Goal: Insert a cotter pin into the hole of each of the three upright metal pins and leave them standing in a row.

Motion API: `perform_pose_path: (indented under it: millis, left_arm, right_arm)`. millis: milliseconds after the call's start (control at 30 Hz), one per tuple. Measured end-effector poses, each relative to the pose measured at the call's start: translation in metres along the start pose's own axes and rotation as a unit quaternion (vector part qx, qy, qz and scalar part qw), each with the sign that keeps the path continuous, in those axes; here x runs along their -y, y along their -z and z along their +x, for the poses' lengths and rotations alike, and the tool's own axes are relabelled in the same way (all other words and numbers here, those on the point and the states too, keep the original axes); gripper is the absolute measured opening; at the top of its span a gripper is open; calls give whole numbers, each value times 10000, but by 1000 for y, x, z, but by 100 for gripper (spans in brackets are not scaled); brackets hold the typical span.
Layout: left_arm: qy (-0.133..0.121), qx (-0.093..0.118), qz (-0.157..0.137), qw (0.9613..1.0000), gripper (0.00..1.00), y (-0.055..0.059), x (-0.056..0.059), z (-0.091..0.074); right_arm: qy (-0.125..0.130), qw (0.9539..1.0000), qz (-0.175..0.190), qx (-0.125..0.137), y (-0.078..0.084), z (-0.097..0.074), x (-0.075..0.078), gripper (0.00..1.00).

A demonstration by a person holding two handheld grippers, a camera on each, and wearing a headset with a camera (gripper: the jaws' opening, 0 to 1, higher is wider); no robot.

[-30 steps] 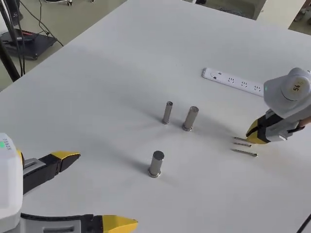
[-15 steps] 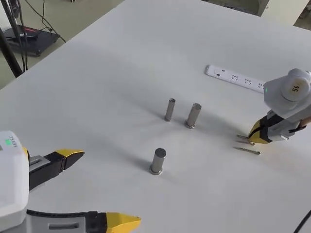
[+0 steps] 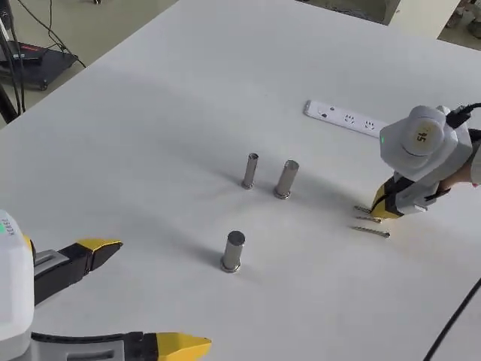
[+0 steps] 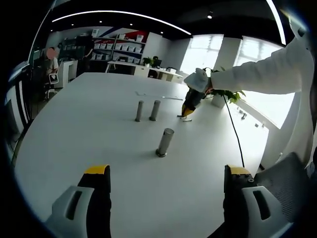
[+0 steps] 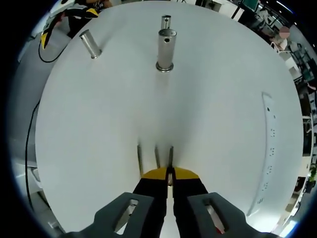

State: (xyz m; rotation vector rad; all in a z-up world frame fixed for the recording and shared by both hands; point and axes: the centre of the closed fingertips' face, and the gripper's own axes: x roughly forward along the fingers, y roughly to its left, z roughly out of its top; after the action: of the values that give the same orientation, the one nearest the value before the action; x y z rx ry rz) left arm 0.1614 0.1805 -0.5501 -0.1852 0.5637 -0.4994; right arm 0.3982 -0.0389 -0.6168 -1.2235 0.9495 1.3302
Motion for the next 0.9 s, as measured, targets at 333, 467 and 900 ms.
perform_pose_path:
  millis: [333,467,900]
  left_arm:
    - [95,-12,44,9999,95,-2,9,-1]
    - [126,-44,107,9999,94,-3,12,-1]
    - [235,73,159,9996,92,-16,23,2]
  right_arm:
    - [90,9984,518,197,4,0,0,0]
    - [118,9992,337,174,3,0,0,0]
    - [418,9984,-14,369,-15,-27,-3,0]
